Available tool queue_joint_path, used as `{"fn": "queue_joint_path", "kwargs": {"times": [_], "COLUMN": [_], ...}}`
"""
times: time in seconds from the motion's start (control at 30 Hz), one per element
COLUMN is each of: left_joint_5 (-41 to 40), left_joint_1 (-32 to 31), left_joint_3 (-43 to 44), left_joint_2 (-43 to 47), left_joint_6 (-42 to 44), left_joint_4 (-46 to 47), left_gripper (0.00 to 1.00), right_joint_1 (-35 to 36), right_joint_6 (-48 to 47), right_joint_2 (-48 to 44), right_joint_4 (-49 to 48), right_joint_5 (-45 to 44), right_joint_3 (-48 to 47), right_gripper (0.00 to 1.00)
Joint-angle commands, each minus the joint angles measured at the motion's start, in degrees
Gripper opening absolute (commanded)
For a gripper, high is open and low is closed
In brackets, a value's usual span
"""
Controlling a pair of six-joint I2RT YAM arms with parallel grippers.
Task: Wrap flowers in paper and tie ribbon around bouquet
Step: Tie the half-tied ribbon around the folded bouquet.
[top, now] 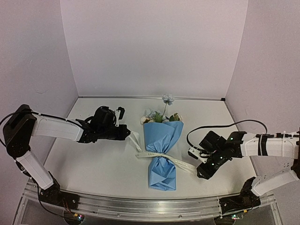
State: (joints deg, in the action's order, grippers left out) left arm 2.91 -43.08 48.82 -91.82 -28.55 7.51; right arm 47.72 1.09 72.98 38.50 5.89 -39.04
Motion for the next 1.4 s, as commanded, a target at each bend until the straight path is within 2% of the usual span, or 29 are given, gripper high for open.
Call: {"fn": "queue_joint_path", "kwargs": {"times": [0.0, 0.1, 0.33, 0.47, 0.63, 0.77, 0.97, 1.13, 1.37], "left_joint_5": [-1.7, -0.9, 5.1, 9.8, 11.5, 11.9, 10.3, 8.7, 10.6], "left_joint_1": [1.1, 1.5, 2.4, 2.4, 2.4, 2.3, -1.2, -7.5, -9.7], "left_joint_3": [5.2, 7.9, 15.2, 16.3, 13.5, 9.4, 4.8, 3.9, 6.5], "left_joint_2": [-1.0, -2.0, -8.3, -10.4, -9.2, -6.0, -0.4, -0.2, -5.2], "left_joint_6": [2.5, 3.6, 5.0, 4.3, 2.9, 3.1, 7.6, 12.1, 14.5], "left_joint_4": [0.4, 0.1, -2.4, -3.1, -4.1, -4.8, -9.5, -13.3, -14.5], "left_gripper": [0.00, 0.00, 0.01, 0.09, 0.22, 0.41, 0.61, 0.65, 0.66], "right_joint_1": [0.1, -0.3, -7.1, -9.6, -9.7, -9.3, -7.3, -6.2, -5.3], "right_joint_6": [-1.9, -3.9, -7.1, -9.2, -12.1, -11.2, -10.7, -9.8, -8.9], "right_joint_2": [-5.4, -5.2, 5.6, 12.7, 18.4, 18.8, 17.1, 16.0, 16.0], "right_joint_4": [0.6, 0.6, -0.7, -4.7, -9.3, -11.1, -11.5, -11.5, -11.5], "right_joint_5": [0.0, -4.2, -1.7, -0.1, 4.9, 7.7, 8.7, 8.5, 8.0], "right_joint_3": [0.1, -1.9, -11.8, -15.1, -15.3, -13.7, -10.6, -9.2, -9.3], "right_gripper": [0.57, 0.63, 0.61, 0.63, 0.64, 0.64, 0.66, 0.66, 0.67]}}
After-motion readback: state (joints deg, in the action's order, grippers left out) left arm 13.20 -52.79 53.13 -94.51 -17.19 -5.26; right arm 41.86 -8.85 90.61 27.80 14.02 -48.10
